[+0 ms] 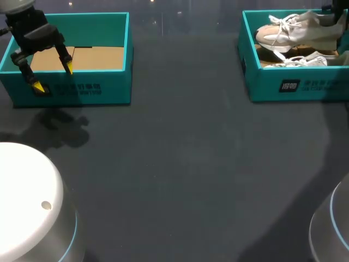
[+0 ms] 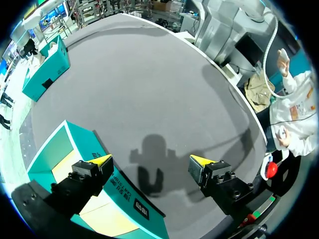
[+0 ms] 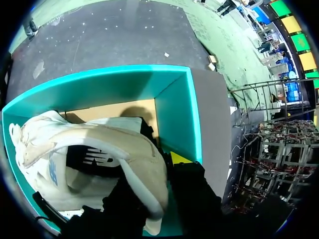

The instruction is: Take the shoe out of the shoebox, open the shoe tongue, remove and reinsert the insole, then place the shoe into the shoebox

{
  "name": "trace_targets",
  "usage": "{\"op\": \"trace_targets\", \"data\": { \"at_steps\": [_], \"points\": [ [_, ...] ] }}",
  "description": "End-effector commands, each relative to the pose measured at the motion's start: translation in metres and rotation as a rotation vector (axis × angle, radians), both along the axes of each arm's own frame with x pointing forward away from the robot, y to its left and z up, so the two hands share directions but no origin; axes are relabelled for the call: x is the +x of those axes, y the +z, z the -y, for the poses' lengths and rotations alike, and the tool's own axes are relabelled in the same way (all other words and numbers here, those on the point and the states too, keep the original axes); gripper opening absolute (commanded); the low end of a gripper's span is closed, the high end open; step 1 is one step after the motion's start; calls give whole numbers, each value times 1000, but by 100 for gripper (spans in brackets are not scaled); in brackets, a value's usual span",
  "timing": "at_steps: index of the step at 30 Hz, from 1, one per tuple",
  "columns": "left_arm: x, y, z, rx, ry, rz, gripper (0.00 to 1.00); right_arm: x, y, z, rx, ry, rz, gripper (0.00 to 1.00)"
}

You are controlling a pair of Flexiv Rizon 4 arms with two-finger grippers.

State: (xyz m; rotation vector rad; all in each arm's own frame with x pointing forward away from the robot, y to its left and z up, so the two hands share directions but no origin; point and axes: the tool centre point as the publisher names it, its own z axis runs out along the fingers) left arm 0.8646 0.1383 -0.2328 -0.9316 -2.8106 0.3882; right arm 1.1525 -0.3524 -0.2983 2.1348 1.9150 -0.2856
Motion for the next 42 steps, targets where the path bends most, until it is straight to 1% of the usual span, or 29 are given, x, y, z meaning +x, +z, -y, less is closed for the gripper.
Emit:
{"op": "trace_targets", "data": {
  "at_steps": [1, 17, 25, 29, 32, 34, 37, 38, 42],
  "points": [
    [0, 0, 0, 2, -1, 1, 100, 2, -8, -1, -1, 13, -3, 0],
    [0, 0, 0, 2, -1, 1, 100, 5, -38, -1, 20, 47, -10, 0],
    [0, 0, 0, 2, -1, 1, 100, 6, -45, 0, 34, 61, -20, 0],
    [0, 0, 0, 2, -1, 1, 100, 6, -47, 0, 45, 55, -26, 16],
    [0, 0, 0, 2, -1, 1, 100, 6, -49, -2, 57, 53, -28, 25],
    [0, 0, 0, 2, -1, 1, 100, 5, -50, -2, 63, 51, -28, 28],
    [0, 0, 0, 2, -1, 1, 100, 5, -51, -3, 68, 49, -28, 38],
    [0, 0, 0, 2, -1, 1, 100, 4, -50, -3, 70, 49, -28, 40],
    [0, 0, 0, 2, -1, 1, 100, 4, -48, -5, 73, 48, -28, 44]
  ]
}}
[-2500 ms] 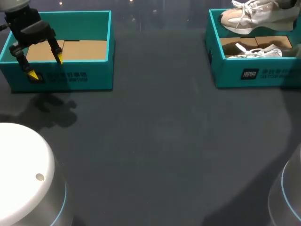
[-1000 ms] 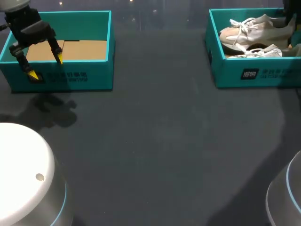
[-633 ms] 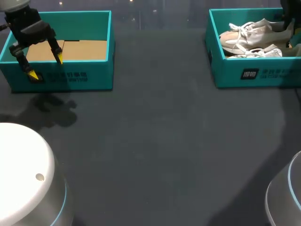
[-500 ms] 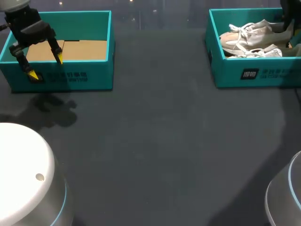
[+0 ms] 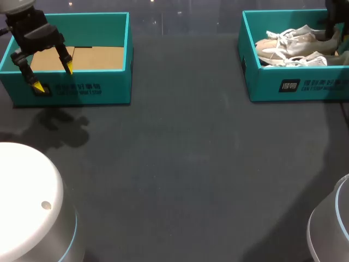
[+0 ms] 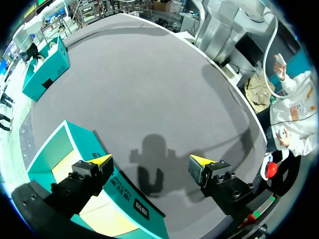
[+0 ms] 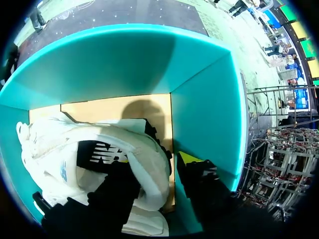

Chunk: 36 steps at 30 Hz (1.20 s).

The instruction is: Take the shoe out of the shoebox, open the shoe tongue, remove and reinsert the insole, then place the shoe into the shoebox

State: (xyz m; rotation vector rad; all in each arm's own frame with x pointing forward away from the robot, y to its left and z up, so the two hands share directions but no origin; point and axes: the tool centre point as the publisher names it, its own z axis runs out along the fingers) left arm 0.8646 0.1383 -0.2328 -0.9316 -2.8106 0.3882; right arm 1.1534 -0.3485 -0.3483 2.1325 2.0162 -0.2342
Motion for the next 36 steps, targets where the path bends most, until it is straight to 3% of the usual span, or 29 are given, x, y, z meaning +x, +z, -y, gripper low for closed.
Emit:
{"op": "trace_targets", "data": {
  "at_steps": [1, 7, 9, 11, 16, 22, 29, 36],
  "points": [
    [0, 0, 0, 2, -1, 1, 100, 3, 3, -2, 2, -2, -7, 45],
    [0, 0, 0, 2, -1, 1, 100, 5, 8, -8, 15, 3, -3, 50],
    [0, 0, 0, 2, -1, 1, 100, 6, 12, -9, 19, 2, -2, 83],
    [0, 0, 0, 2, -1, 1, 100, 6, 16, -11, 24, -2, -2, 100],
    [0, 0, 0, 2, -1, 1, 100, 4, 30, -15, 40, -16, 5, 100],
    [0, 0, 0, 2, -1, 1, 100, -4, 66, -29, 68, -12, 36, 100],
    [0, 0, 0, 2, -1, 1, 100, -21, 110, -54, 75, 34, 93, 100],
    [0, 0, 0, 2, -1, 1, 100, -43, 133, -75, 87, 51, 117, 100]
  ]
}}
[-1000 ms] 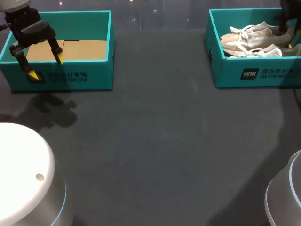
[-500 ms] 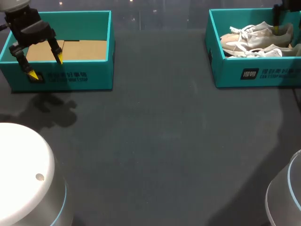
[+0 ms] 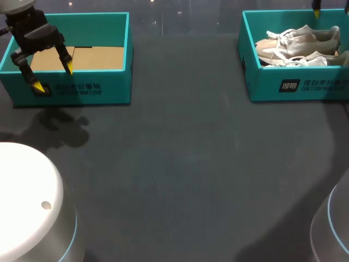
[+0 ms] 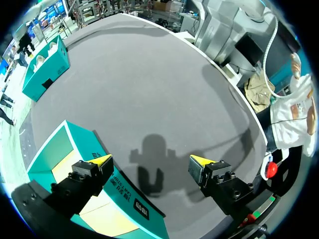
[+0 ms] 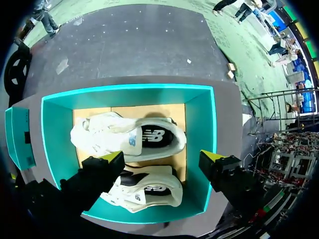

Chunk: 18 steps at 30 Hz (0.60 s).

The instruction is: Take the shoe out of the shoebox, open the shoe tongue, remove and reinsert the insole, then place the shoe into the shoebox

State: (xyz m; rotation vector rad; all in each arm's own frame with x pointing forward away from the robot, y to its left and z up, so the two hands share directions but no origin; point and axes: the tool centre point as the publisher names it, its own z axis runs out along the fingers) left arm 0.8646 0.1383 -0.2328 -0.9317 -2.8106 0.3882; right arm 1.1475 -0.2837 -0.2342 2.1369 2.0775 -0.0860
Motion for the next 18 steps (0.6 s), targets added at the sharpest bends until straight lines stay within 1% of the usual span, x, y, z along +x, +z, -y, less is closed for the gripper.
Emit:
{"op": "trace_targets", "data": {
  "at_steps": [1, 4, 7, 9, 14, 18],
  "points": [
    [-1, 1, 0, 5, 29, -1, 100, -38, 20, -13, -7, 17, 73, 100],
    [1, 9, 0, -13, 157, -33, 100, -47, 26, -23, 2, 38, 68, 100],
    [3, 18, -2, 7, 283, -44, 100, -55, 30, -32, 10, 54, 67, 100],
    [4, 24, -2, 51, 401, -23, 100, -61, 33, -38, 18, 63, 69, 100],
    [12, 41, -4, 167, 719, -29, 100, -76, 39, -51, 24, 74, 66, 100],
    [16, 49, -7, 184, 896, 5, 100, -87, 39, -62, 19, 82, 53, 100]
  ]
}}
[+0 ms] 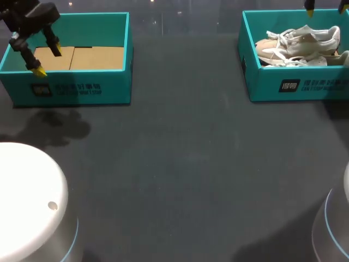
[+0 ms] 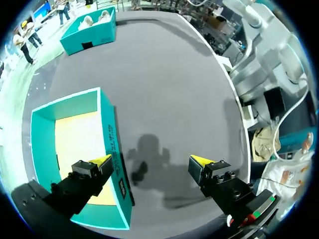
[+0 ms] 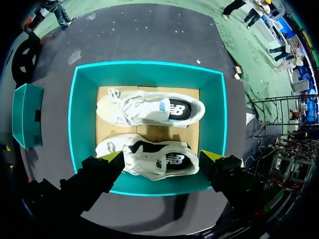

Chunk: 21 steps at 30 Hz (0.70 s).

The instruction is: Take the shoe out of the shoebox, open the shoe tongue, remove and reinsert the insole, then place the shoe into the shoebox

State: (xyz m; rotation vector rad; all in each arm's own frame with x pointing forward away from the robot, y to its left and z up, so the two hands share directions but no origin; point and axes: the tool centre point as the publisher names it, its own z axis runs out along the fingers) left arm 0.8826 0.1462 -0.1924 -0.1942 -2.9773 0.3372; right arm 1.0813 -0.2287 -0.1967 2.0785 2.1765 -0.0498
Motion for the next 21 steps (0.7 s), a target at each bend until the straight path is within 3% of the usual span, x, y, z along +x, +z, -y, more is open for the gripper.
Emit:
{"op": "trace_targets", "data": {
  "at_steps": [1, 7, 8, 21],
  "points": [
    [-2, 11, 1, 113, 432, 9, 100, -24, 1, -9, -8, 8, 60, 100],
    [7, 17, 5, 96, 654, 20, 100, -40, 0, -21, 8, 4, 44, 100],
    [8, 21, 4, 83, 664, 86, 100, -44, 1, -23, 7, 2, 44, 100],
    [8, 21, 4, 83, 664, 86, 100, -44, 1, -23, 7, 2, 44, 100]
  ]
}}
